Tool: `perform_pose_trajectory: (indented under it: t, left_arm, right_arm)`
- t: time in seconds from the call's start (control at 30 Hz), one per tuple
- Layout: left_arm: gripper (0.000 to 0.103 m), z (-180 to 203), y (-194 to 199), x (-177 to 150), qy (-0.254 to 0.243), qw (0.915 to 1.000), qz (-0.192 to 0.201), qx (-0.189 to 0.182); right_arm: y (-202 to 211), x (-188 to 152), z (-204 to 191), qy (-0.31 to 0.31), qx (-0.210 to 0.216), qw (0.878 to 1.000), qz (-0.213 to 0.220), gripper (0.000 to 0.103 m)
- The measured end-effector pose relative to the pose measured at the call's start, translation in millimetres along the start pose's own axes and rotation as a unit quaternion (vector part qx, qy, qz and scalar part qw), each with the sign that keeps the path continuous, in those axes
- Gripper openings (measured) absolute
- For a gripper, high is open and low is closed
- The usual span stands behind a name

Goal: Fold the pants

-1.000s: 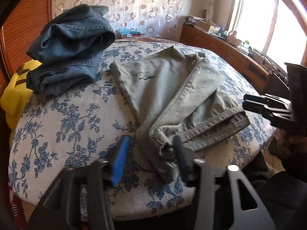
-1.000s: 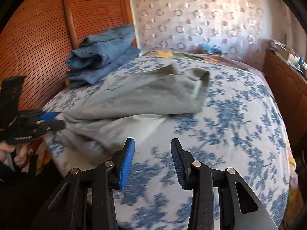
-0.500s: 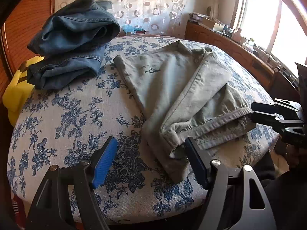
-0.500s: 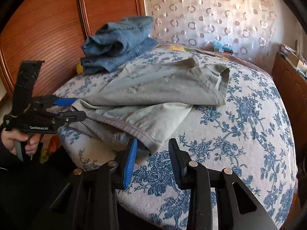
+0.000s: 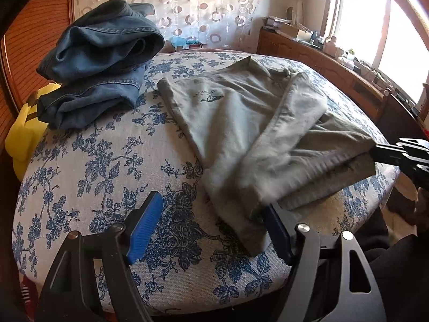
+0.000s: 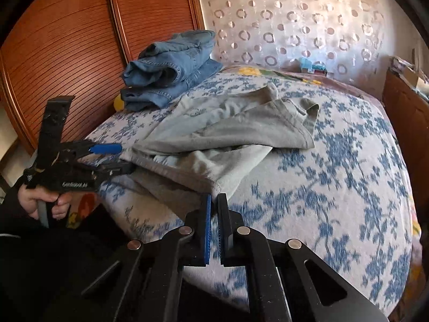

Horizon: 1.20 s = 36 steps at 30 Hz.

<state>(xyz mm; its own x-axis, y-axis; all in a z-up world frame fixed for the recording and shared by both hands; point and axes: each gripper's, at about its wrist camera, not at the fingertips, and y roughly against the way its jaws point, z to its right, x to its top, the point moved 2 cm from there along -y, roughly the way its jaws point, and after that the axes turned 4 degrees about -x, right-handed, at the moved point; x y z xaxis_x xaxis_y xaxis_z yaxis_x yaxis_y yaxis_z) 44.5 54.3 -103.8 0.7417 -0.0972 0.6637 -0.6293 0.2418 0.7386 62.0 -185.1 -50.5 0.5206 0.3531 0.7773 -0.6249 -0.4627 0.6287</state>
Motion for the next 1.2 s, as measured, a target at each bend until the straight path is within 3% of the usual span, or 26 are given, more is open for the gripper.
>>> perform_pose_trajectory:
  t: [0.37, 0.5, 0.77, 0.93, 1.07, 1.2]
  left_arm:
    - [0.076, 0.4, -1.5, 0.2, -0.005, 1.0, 0.0, 0.006]
    - [0.076, -1.2, -0.6, 1.2, 0.0, 1.0, -0.002, 0.004]
    - [0.076, 2.9, 30.0, 11.0, -0.005, 0.9992, 0.038, -0.011]
    - [0.076, 11.6, 51.2, 17.0, -0.017, 0.9974, 0.066, -0.022]
    - [0.076, 13.8, 57.3, 20.5, -0.023, 0.9965, 0.076, -0.023]
    - [0.066, 15.2, 44.7, 23.5, -0.024, 0.9973, 0.065, -0.026]
  right_arm:
    - [4.2, -18.3, 3.3, -0.018, 0.026, 0.999, -0.024, 0.003]
    - [-3.1, -20.6, 7.6, -0.016, 0.013, 0.999, -0.039, 0.003]
    - [20.2, -9.2, 14.4, -0.022, -0.009, 1.0, -0.003, 0.005]
    - [26.7, -1.4, 26.1, -0.03, -0.041, 0.999, 0.017, 0.016]
    - [17.9, 12.1, 37.1, -0.039, -0.059, 0.997, 0.029, 0.035]
    - [-1.1, 27.9, 44.5, -0.038, -0.071, 0.996, 0.03, 0.036]
